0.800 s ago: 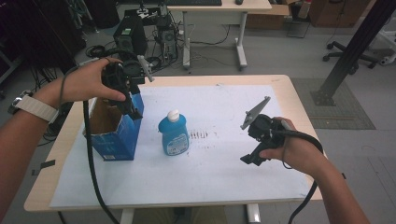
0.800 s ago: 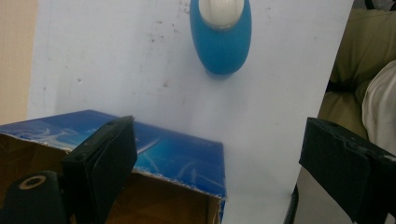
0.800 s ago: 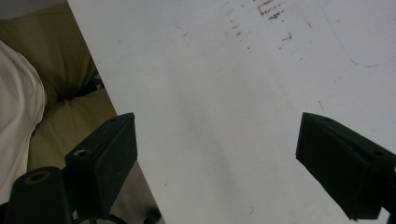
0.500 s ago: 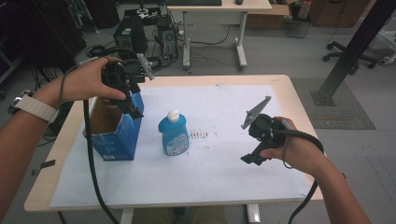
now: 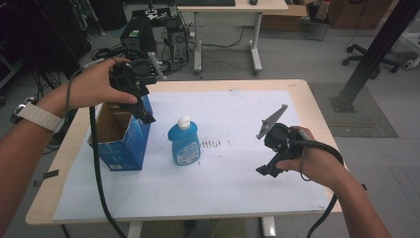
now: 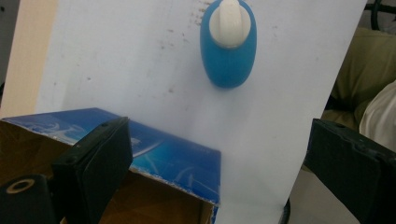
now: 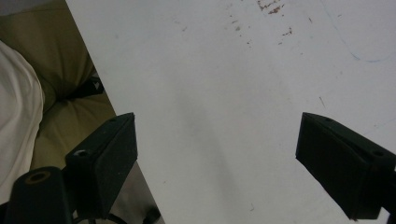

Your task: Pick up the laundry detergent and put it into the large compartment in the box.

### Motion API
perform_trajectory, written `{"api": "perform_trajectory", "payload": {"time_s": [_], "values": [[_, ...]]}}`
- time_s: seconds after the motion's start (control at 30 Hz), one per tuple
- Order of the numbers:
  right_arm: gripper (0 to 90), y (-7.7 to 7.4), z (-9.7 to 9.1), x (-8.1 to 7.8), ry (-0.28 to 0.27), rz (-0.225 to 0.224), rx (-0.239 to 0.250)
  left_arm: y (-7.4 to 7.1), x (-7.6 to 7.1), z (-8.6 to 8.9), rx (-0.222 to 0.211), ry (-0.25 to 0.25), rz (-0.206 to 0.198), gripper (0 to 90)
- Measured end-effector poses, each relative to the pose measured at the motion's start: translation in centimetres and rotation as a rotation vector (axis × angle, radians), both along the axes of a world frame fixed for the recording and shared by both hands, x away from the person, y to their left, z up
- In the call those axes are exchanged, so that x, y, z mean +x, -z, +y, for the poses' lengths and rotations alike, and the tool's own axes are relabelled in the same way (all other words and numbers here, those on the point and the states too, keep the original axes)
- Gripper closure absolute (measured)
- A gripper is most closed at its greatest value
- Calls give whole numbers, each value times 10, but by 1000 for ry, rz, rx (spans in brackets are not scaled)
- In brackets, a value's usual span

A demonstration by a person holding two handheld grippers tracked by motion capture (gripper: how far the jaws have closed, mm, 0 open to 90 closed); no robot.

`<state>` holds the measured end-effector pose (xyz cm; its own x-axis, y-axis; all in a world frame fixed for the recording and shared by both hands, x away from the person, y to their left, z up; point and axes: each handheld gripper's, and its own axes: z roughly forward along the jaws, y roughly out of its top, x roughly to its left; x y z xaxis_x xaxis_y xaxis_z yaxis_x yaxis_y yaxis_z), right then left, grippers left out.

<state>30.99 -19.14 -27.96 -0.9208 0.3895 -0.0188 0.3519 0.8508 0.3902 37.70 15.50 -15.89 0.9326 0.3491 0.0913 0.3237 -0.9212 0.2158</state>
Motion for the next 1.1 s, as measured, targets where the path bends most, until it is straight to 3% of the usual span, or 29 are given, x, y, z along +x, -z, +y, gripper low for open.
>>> {"api": "perform_trajectory", "payload": {"time_s": [0.37,0.8,1.1], "values": [[131,3,0,0,-8,8,-3,-5,-5,-5,-8,-20,-10,95],[131,3,0,0,-12,4,-3,-10,-6,-12,-33,-74,-13,43],[130,3,-1,-1,-7,6,-1,-10,-6,-22,-29,-86,-12,77]]}}
